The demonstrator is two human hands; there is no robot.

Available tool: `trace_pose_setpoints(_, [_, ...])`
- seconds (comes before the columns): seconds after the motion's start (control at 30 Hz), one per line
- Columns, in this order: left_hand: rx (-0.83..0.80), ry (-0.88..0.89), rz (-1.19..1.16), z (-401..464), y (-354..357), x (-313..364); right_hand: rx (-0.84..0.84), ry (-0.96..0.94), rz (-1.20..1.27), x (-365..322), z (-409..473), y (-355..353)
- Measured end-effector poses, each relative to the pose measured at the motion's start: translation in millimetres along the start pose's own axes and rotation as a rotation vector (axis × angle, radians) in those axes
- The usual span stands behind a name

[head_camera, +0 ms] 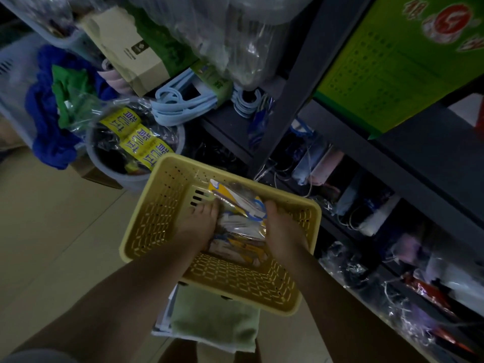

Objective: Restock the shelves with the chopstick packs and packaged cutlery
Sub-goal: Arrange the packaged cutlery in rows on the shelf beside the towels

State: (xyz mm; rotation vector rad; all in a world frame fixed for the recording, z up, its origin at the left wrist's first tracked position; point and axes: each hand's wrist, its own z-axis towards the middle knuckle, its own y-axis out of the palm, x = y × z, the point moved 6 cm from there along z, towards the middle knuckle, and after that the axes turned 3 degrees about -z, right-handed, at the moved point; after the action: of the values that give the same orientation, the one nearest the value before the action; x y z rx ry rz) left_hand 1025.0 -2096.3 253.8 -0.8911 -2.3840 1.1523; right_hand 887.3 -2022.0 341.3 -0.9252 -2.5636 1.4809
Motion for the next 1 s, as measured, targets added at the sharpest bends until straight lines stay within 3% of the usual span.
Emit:
trace_pose_setpoints(0.07, [-0.061, -0.012, 0.084, 2, 5, -2, 0.025, -0.001, -0.030, -2, -2, -2])
trace_pose_setpoints(0.23, [-0.125, 0.027, -0.008, 1, 10, -9, 0.070, -0.014, -0.077, -8, -5, -3])
trace_pose_setpoints(0.47, [-0.332, 0.046, -0.351, -23, -21, -25, 0.129, 0.016, -0.077, -15, -14, -26])
trace_pose_setpoints(0.67, [-0.122, 0.069, -0.217, -72, -88, -42, 0.287, -0.009, -0.021, -44, -32, -66])
trace_pose_setpoints(0.8, [0.021, 0.052, -0.125, -118, -134, -54, 0.333, 0.030, 0.177, -45, -54, -84])
trace_pose_setpoints(0.9, [0.101, 0.061, -0.186, -153, -168, -61, 0.384, 0.053, 0.387, -38, -84, -104])
trace_pose_setpoints(1.0, [0.191, 0.082, -0.393, -190, -200, -61, 0.464, 0.018, 0.603, -33, -122, -129])
